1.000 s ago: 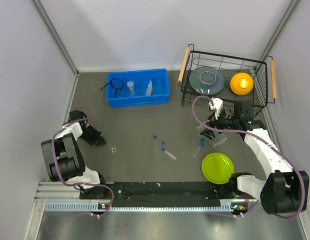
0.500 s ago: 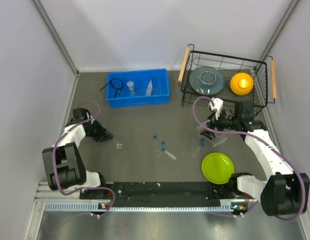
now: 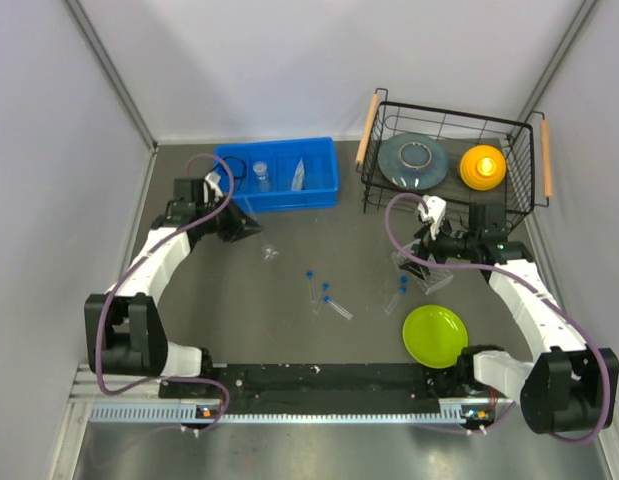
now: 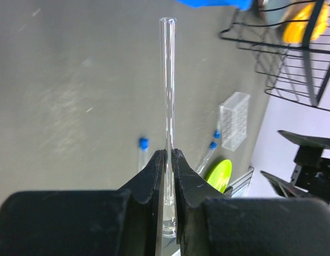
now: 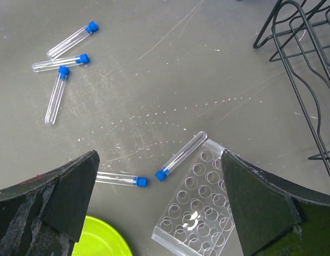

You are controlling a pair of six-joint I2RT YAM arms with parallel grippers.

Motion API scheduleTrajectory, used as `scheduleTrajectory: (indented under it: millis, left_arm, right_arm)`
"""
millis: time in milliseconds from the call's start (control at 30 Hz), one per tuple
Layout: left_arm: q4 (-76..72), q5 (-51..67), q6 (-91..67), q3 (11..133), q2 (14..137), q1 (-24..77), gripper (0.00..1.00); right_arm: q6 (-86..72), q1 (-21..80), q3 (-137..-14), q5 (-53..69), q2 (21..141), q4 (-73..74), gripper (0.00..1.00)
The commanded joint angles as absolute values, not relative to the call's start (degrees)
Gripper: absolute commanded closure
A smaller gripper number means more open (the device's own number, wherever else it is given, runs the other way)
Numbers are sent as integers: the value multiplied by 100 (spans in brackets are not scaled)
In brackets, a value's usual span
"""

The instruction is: Organize the chemistry lab equipment

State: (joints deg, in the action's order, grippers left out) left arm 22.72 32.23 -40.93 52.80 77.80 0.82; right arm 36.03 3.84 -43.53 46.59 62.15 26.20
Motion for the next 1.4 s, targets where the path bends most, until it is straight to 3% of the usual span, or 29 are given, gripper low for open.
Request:
scheduleTrajectory:
  millis: [0, 333, 667, 967, 1367]
  left_arm:
    - [1635, 3278, -4359, 6298, 8391, 571, 98]
    - [1696, 3199, -4263, 9138, 10457, 1327, 98]
    - [1802, 3024, -4008, 11836, 12365, 1433, 98]
    - [1846, 2086, -3446, 12990, 13385, 1538, 94]
    - [2162, 1170, -2540, 13298, 13877, 1881, 87]
  right_arm:
    - [3744, 316, -4395, 4816, 6047, 2540, 1]
    - [3753, 316, -4395, 4869, 6021, 2540, 1]
    - [3753, 316, -4403, 4975, 6012, 2566, 1]
    - [3762, 325, -4421, 5054, 6073, 2610, 1]
    - [3797, 325, -4465, 5071, 6187, 2663, 1]
